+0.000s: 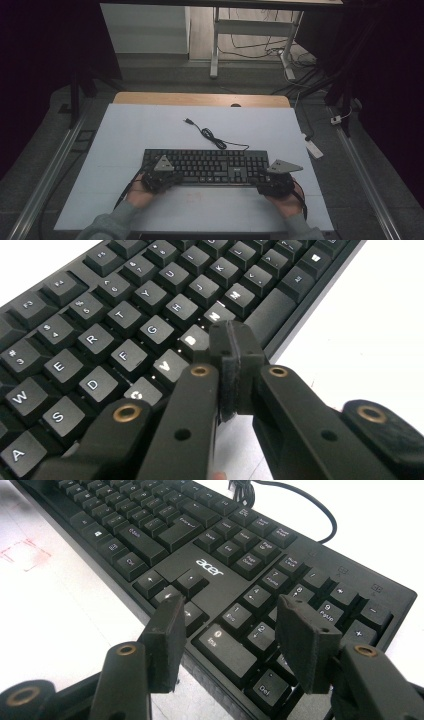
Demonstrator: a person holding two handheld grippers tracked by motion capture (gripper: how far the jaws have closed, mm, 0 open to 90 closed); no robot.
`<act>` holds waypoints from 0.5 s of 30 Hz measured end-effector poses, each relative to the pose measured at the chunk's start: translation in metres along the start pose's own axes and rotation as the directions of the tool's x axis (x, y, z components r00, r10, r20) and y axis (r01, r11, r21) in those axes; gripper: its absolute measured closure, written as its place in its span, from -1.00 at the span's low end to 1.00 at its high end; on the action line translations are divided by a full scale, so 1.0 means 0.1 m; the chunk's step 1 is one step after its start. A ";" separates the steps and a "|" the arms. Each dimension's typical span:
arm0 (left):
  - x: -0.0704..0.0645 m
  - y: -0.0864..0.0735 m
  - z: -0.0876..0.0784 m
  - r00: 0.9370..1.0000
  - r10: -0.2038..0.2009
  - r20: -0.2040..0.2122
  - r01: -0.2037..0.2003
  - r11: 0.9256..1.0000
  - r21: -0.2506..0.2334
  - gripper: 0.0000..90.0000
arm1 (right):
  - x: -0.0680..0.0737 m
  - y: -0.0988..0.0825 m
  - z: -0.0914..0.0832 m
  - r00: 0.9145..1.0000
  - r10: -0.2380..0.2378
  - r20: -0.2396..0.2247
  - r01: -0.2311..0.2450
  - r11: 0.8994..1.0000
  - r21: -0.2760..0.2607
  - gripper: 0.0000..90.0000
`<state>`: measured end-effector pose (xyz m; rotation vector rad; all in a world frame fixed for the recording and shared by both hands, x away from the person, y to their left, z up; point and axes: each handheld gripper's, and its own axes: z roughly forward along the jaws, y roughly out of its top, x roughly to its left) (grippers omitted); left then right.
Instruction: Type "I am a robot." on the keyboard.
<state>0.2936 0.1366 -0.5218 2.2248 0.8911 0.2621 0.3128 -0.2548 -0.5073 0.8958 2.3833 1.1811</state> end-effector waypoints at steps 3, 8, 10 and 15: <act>-0.01 0.00 0.02 1.000 0.002 -0.002 -0.002 1.000 0.018 0.98 | 0.00 0.00 0.00 1.000 -0.003 0.002 0.003 1.000 0.001 0.02; -0.01 0.00 0.02 1.000 0.001 -0.005 -0.001 1.000 0.011 0.98 | 0.01 0.00 -0.01 1.000 -0.003 0.007 0.003 1.000 0.003 0.02; -0.02 0.00 0.00 1.000 0.011 -0.010 -0.011 1.000 -0.004 0.98 | 0.01 0.00 -0.01 1.000 -0.003 0.007 0.003 1.000 0.002 0.02; 0.02 0.00 -0.12 1.000 -0.012 -0.004 0.011 0.997 -0.076 0.77 | 0.00 0.00 -0.01 1.000 0.004 0.004 -0.004 1.000 -0.005 0.02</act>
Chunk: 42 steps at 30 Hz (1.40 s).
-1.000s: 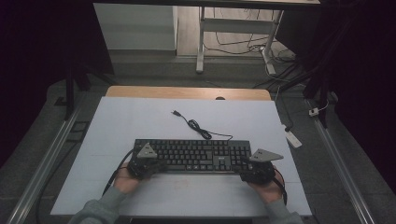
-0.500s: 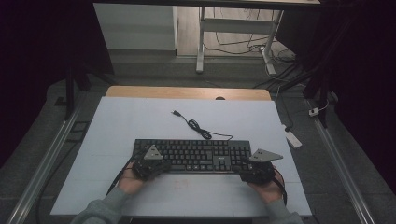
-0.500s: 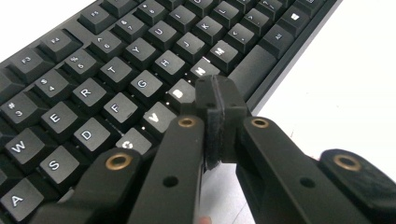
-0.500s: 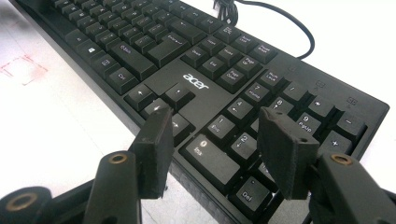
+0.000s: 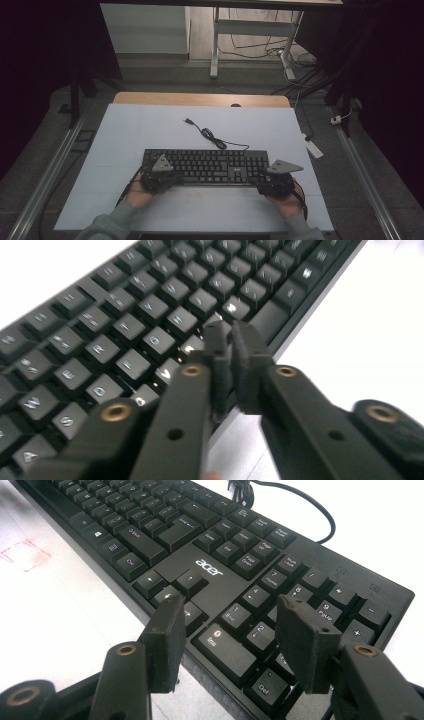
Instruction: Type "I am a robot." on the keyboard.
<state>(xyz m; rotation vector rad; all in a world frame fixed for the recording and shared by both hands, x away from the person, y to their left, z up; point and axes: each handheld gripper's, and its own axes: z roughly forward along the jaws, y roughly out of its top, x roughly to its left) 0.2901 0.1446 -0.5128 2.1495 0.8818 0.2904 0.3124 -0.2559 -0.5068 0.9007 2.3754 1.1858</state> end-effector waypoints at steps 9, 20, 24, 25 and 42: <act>0.12 -0.02 -0.21 0.997 -0.075 -0.021 0.074 0.996 -0.045 0.11 | 0.00 0.00 -0.02 1.000 -0.003 0.000 0.003 1.000 -0.001 0.02; 0.21 -0.05 -0.27 0.994 -0.104 -0.039 0.102 0.994 -0.039 -0.08 | -0.01 -0.01 -0.02 1.000 0.002 0.010 -0.002 1.000 0.000 0.02; 0.21 -0.05 -0.28 0.994 -0.104 -0.040 0.102 0.994 -0.040 -0.09 | -0.02 -0.01 -0.02 1.000 0.004 0.003 -0.004 1.000 -0.005 0.02; 0.21 -0.05 -0.28 0.994 -0.103 -0.042 0.102 0.994 -0.039 -0.09 | -0.02 -0.01 -0.02 1.000 0.004 0.003 -0.004 1.000 -0.005 0.02; 0.30 -0.08 -0.34 0.990 -0.128 -0.067 0.124 0.991 -0.054 -0.09 | -0.02 -0.01 -0.02 1.000 0.001 0.009 -0.001 1.000 0.004 0.02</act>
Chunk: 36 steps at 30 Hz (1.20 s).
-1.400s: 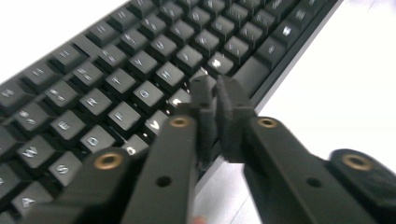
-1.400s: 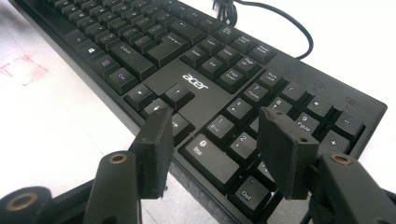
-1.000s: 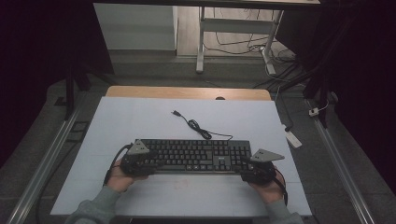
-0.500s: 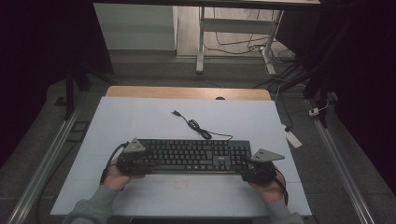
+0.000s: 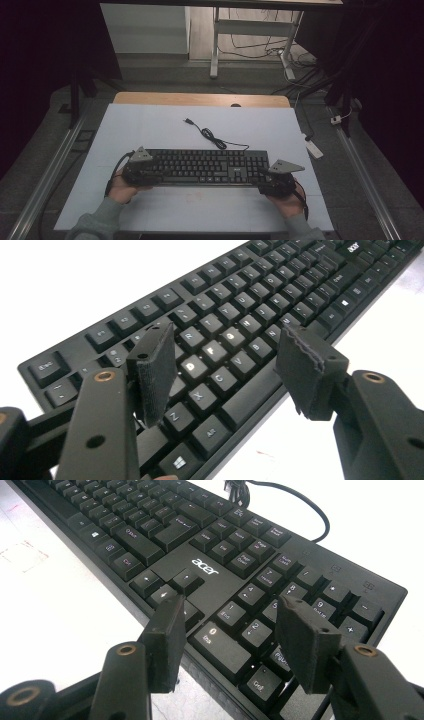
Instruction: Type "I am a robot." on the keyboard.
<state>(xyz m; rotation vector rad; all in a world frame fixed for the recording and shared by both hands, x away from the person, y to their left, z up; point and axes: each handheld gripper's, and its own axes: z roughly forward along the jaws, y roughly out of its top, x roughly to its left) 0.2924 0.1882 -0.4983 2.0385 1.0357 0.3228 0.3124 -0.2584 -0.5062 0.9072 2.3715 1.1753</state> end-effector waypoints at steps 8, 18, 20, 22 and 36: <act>0.08 -0.02 -0.05 0.999 -0.025 -0.025 0.025 1.000 -0.007 -0.06 | 0.00 0.00 0.00 1.000 0.000 0.001 0.000 1.000 0.002 0.02; 0.21 -0.07 -0.10 0.997 -0.050 -0.061 0.050 0.999 0.005 0.11 | 0.00 -0.01 0.01 1.000 0.000 -0.003 0.000 1.000 -0.001 0.02; 0.22 -0.09 -0.10 0.997 -0.048 -0.066 0.049 0.999 0.010 0.20 | 0.00 -0.01 0.01 1.000 0.002 -0.003 -0.002 1.000 -0.002 0.02; 0.25 -0.10 -0.10 0.998 -0.048 -0.050 0.049 0.999 0.021 0.37 | 0.00 -0.01 0.01 1.000 0.000 -0.002 0.000 1.000 0.003 0.02; 0.31 -0.14 0.00 0.996 -0.045 -0.079 0.052 0.995 0.081 0.98 | 0.00 0.00 0.01 1.000 -0.002 0.005 0.002 1.000 0.009 0.02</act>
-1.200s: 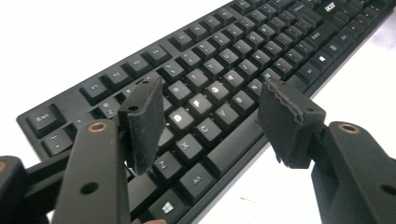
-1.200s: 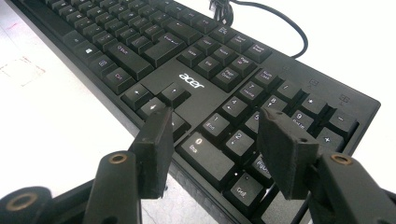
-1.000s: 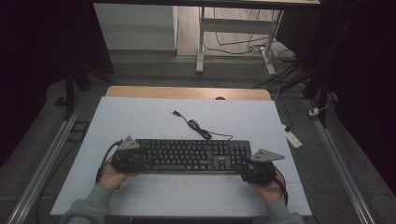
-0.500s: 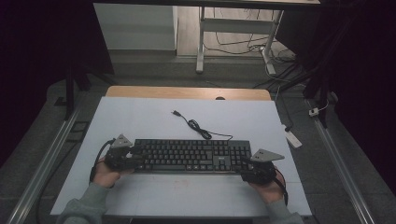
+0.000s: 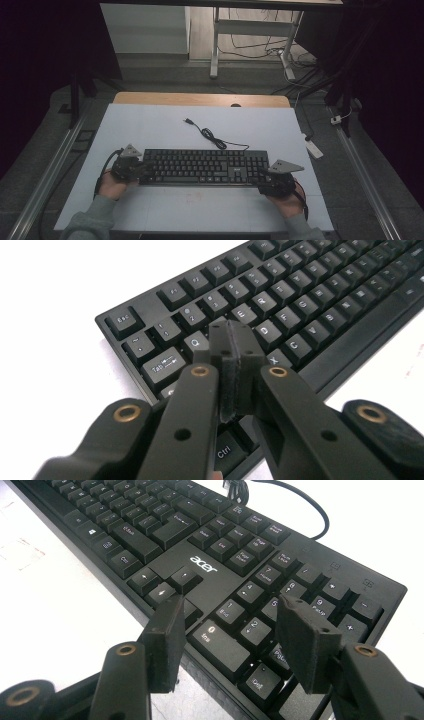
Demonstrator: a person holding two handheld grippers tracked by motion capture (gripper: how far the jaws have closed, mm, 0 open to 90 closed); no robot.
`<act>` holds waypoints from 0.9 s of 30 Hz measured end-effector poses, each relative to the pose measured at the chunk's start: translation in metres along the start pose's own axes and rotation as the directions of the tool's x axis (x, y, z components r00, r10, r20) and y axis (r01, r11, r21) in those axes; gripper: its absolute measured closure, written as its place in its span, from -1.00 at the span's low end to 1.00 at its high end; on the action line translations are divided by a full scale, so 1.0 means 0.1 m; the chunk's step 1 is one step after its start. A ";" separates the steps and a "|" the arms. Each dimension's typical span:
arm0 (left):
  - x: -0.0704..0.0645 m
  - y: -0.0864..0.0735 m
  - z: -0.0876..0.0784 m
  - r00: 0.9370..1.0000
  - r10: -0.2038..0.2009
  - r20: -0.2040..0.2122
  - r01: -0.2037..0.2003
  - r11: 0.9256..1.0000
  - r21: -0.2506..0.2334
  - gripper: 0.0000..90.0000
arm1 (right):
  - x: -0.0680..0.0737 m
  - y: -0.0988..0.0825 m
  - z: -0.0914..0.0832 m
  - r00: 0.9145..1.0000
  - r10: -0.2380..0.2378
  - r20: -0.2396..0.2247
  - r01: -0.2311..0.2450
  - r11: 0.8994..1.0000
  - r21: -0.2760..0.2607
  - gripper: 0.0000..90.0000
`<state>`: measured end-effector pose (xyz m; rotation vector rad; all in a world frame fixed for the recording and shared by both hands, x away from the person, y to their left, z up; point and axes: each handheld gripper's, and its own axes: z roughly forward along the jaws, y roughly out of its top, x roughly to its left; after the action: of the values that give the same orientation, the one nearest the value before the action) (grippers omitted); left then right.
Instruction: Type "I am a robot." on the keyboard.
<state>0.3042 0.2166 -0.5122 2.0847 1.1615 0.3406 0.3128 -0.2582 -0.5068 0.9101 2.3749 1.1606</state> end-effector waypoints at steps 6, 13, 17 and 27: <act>-0.04 0.02 0.09 1.000 0.017 -0.010 -0.016 1.000 0.020 0.98 | 0.00 0.00 0.00 1.000 0.002 -0.002 -0.002 1.000 -0.004 0.01; -0.03 0.02 0.13 1.000 0.014 -0.017 -0.014 0.999 0.029 0.98 | 0.00 0.00 0.00 1.000 0.001 0.002 -0.001 1.000 0.001 0.01; -0.04 0.03 0.15 1.000 0.021 -0.014 -0.021 0.999 0.037 0.98 | 0.00 0.00 0.00 1.000 0.001 -0.001 -0.001 1.000 0.000 0.01; -0.02 0.00 0.19 1.000 0.020 -0.012 -0.019 0.999 0.037 0.98 | -0.01 -0.01 0.00 1.000 0.002 -0.001 -0.002 1.000 -0.002 0.01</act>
<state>0.3128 0.2061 -0.5250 2.1296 1.1637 0.3448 0.3133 -0.2589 -0.5074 0.9120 2.3743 1.1642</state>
